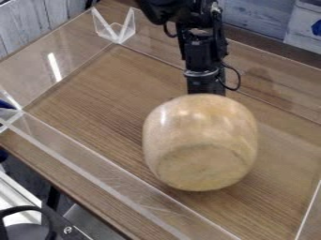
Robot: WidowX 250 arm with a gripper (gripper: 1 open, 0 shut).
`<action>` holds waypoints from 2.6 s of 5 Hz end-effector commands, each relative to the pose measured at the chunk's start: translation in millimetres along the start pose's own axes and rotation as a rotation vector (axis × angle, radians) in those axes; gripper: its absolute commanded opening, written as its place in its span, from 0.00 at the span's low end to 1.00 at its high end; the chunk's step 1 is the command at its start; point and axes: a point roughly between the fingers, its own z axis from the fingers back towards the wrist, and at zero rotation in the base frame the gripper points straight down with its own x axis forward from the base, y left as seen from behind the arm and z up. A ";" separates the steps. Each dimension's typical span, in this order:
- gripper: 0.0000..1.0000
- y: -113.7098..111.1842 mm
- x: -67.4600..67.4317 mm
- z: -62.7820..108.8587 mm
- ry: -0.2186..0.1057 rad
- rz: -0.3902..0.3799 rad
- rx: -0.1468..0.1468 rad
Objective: Remove the green block from inside the brown bowl and put it on the table
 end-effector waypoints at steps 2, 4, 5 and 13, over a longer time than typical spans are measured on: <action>0.00 -5.4 18.3 7.7 -0.010 0.093 0.026; 0.00 -4.8 11.8 25.0 -0.048 0.051 0.039; 0.00 4.3 13.7 27.9 -0.056 0.037 0.021; 0.00 38.2 22.2 42.2 -0.046 0.085 0.013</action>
